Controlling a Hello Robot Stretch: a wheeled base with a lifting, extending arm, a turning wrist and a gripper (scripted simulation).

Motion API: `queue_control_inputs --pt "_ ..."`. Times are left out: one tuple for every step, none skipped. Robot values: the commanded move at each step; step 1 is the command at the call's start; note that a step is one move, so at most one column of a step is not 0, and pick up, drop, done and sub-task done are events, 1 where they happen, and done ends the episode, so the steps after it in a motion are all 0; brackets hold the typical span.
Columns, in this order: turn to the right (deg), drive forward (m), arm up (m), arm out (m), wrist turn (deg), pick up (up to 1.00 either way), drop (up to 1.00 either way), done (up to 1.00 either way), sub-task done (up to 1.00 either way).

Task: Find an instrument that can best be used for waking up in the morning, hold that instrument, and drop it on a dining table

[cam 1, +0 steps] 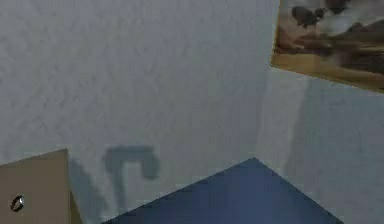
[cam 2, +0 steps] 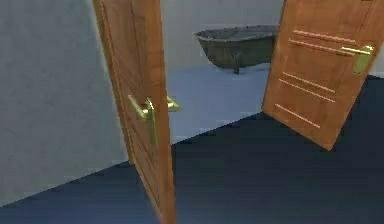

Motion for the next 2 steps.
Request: queue_control_inputs --pt "45.0 0.0 0.0 0.0 0.0 0.0 0.0 0.0 0.0" --pt "45.0 0.0 0.0 0.0 0.0 0.0 0.0 0.0 0.0"
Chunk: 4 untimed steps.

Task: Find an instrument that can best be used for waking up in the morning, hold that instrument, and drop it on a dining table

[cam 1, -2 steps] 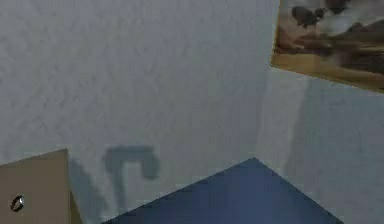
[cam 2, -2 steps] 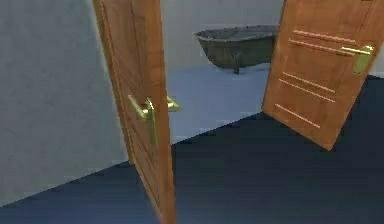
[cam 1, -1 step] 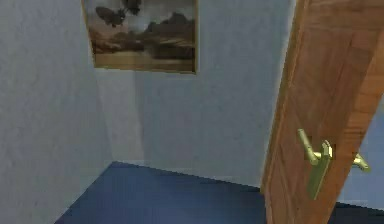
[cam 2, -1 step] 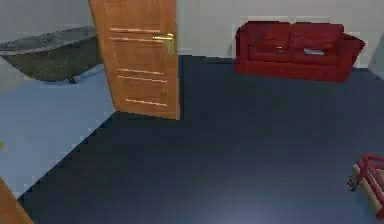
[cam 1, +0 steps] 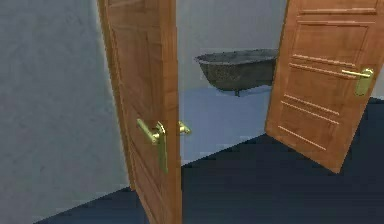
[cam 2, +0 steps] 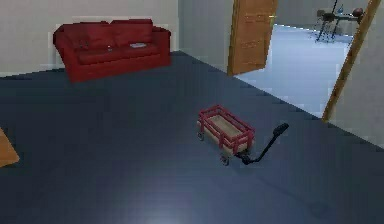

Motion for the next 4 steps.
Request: queue_control_inputs --pt "30.0 0.0 0.0 0.0 0.0 0.0 0.0 0.0 0.0" --pt "0.0 1.0 0.0 0.0 0.0 0.0 0.0 0.0 0.0" --pt "-45.0 0.0 0.0 0.0 0.0 0.0 0.0 0.0 0.0" --pt "-9.0 0.0 0.0 0.0 0.0 0.0 0.0 0.0 0.0"
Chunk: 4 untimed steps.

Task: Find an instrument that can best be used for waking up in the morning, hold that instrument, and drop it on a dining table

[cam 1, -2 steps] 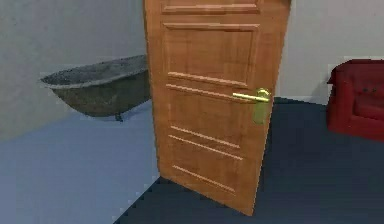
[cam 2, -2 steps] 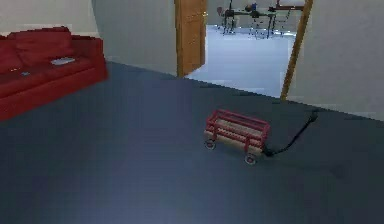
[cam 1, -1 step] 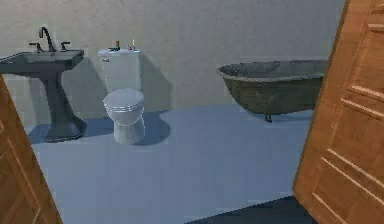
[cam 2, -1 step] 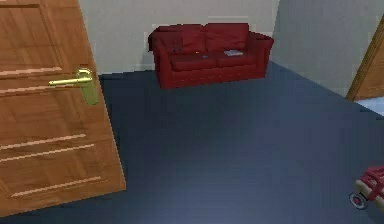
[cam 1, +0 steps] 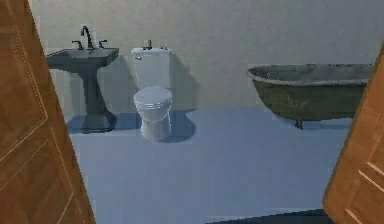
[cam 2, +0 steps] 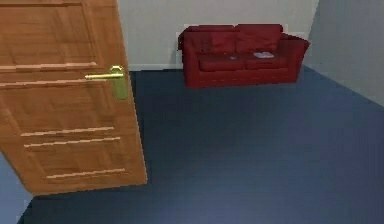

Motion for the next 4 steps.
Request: queue_control_inputs --pt "-3.0 0.0 0.0 0.0 0.0 0.0 0.0 0.0 0.0" --pt "45.0 0.0 0.0 0.0 0.0 0.0 0.0 0.0 0.0" --pt "45.0 0.0 0.0 0.0 0.0 0.0 0.0 0.0 0.0" --pt "39.0 0.0 0.0 0.0 0.0 0.0 0.0 0.0 0.0"
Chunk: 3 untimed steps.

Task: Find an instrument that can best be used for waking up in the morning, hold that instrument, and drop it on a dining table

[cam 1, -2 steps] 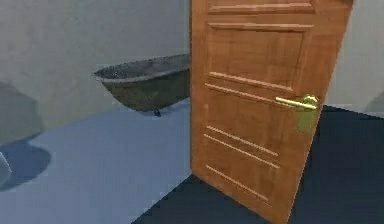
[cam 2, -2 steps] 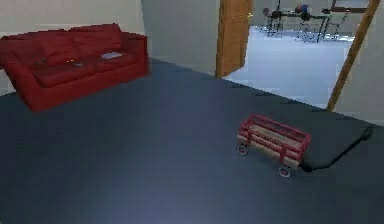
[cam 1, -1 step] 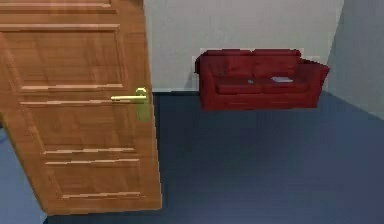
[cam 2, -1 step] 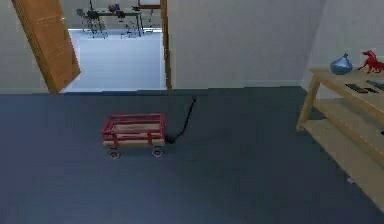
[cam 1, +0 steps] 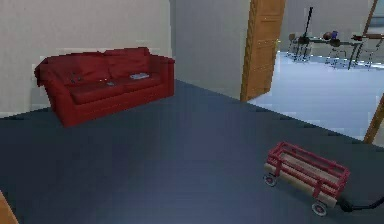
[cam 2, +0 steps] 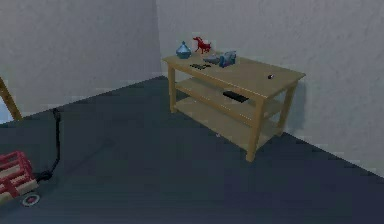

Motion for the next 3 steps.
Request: queue_control_inputs --pt "0.0 0.1 0.0 0.0 0.0 0.0 0.0 0.0 0.0" --pt "-45.0 0.0 0.0 0.0 0.0 0.0 0.0 0.0 0.0" --pt "-39.0 0.0 0.0 0.0 0.0 0.0 0.0 0.0 0.0"
